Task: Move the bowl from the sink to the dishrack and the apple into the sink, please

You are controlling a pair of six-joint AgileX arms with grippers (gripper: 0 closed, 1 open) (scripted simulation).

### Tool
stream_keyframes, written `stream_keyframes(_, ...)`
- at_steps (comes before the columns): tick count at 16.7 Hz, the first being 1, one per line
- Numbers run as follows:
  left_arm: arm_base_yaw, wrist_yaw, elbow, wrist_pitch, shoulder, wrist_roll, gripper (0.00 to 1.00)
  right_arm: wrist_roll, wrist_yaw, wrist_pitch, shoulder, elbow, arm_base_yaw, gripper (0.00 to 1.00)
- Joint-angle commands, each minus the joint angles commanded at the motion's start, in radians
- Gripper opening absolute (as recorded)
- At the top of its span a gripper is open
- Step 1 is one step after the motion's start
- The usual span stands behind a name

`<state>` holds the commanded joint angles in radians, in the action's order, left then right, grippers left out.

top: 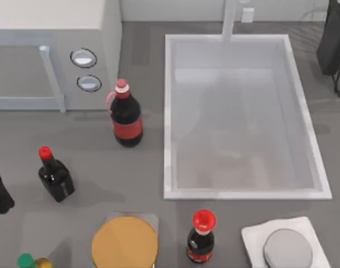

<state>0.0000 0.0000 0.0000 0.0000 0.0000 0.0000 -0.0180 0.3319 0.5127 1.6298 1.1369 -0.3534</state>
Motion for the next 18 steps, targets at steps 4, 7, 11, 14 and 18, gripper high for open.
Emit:
stream_keyframes(4, 0.0, 0.0, 0.0, 0.0, 0.0, 0.0, 1.0, 0.001, -0.038, 0.238, 0.127, -0.108, 0.032, 0.0)
stream_keyframes(7, 0.0, 0.0, 0.0, 0.0, 0.0, 0.0, 1.0, 0.002, -0.054, 0.308, 0.166, -0.156, 0.046, 0.0)
stream_keyframes(11, 0.0, 0.0, 0.0, 0.0, 0.0, 0.0, 1.0, 0.002, -0.055, 0.31, 0.167, -0.158, 0.047, 0.0)
stream_keyframes(14, 0.0, 0.0, 0.0, 0.0, 0.0, 0.0, 1.0, 0.002, -0.055, 0.31, 0.167, -0.158, 0.047, 0.23)
stream_keyframes(18, 0.0, 0.0, 0.0, 0.0, 0.0, 0.0, 1.0, 0.002, -0.055, 0.31, 0.167, -0.158, 0.047, 0.53)
